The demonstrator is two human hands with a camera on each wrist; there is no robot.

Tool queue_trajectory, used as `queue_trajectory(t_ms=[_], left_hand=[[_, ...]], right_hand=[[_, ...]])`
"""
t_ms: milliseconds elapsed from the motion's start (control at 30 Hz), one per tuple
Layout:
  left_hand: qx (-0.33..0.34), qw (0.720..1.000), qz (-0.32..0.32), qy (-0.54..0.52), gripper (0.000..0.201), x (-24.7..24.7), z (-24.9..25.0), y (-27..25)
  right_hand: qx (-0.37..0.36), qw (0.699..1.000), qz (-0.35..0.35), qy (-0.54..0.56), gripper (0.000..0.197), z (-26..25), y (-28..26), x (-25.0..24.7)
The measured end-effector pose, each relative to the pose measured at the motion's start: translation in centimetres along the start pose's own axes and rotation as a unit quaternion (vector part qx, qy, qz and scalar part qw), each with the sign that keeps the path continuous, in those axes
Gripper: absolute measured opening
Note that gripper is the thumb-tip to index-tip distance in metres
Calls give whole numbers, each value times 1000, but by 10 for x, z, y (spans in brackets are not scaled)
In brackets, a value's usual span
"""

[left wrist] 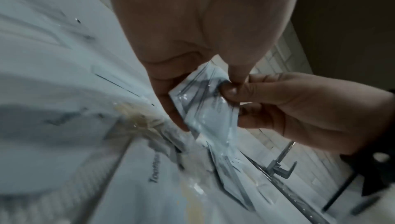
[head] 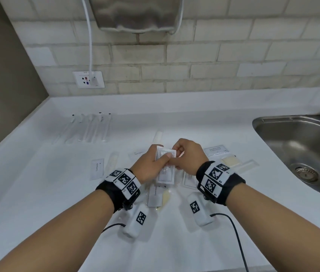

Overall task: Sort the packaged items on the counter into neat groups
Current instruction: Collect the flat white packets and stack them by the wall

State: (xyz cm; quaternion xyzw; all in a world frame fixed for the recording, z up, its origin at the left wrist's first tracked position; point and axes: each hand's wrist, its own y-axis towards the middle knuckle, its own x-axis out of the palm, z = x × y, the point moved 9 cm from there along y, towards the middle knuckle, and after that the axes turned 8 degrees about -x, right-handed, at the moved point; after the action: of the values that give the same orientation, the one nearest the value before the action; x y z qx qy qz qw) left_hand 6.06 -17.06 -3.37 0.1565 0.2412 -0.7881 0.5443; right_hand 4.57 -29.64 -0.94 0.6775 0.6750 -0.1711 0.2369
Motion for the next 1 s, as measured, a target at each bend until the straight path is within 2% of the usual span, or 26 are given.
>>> queue_trajectory(t_ms=[67, 200, 233, 300, 367, 467, 533, 667, 733, 833, 900, 933, 1000], left_hand=[[16, 1000, -13, -2, 40, 7, 5, 4], [47, 999, 5, -1, 34, 4, 20, 15], [45, 999, 15, -6, 34, 2, 20, 18], [32, 999, 32, -25, 34, -3, 18, 24], [18, 998, 50, -35, 34, -7, 15, 28], [2, 997, 76, -23, 36, -12, 10, 32], [-3, 997, 80, -12, 35, -12, 5, 32], [-14, 996, 88, -4, 33, -14, -5, 28], [-19, 995, 94, -1, 33, -17, -6, 26], [-24, 994, 104, -10, 33, -22, -6, 24], [-26, 993, 115, -24, 32, -27, -5, 22], [-27, 992, 119, -29, 33, -29, -5, 20], [-30, 991, 126, -33, 34, -31, -5, 17]], right_hand=[[34, 999, -9, 0, 42, 16, -1, -8], [93, 989, -93, 71, 43, 45, 8, -20], [100, 991, -83, 44, 37, 55, 14, -29], [118, 988, -23, -98, 24, 77, 28, -57], [158, 956, 6, -249, 33, 102, 35, -74], [216, 905, -20, -365, 42, 141, 38, -82], [239, 890, -40, -386, 42, 160, 39, -86], [249, 896, -9, -368, 42, 162, 44, -98], [255, 898, 0, -357, 55, 156, 47, -104], [284, 908, -36, -307, 81, 154, 45, -105], [286, 915, -75, -274, 75, 151, 42, -102], [265, 925, -77, -261, 66, 145, 44, -101], [185, 958, -38, -214, 57, 120, 49, -103]])
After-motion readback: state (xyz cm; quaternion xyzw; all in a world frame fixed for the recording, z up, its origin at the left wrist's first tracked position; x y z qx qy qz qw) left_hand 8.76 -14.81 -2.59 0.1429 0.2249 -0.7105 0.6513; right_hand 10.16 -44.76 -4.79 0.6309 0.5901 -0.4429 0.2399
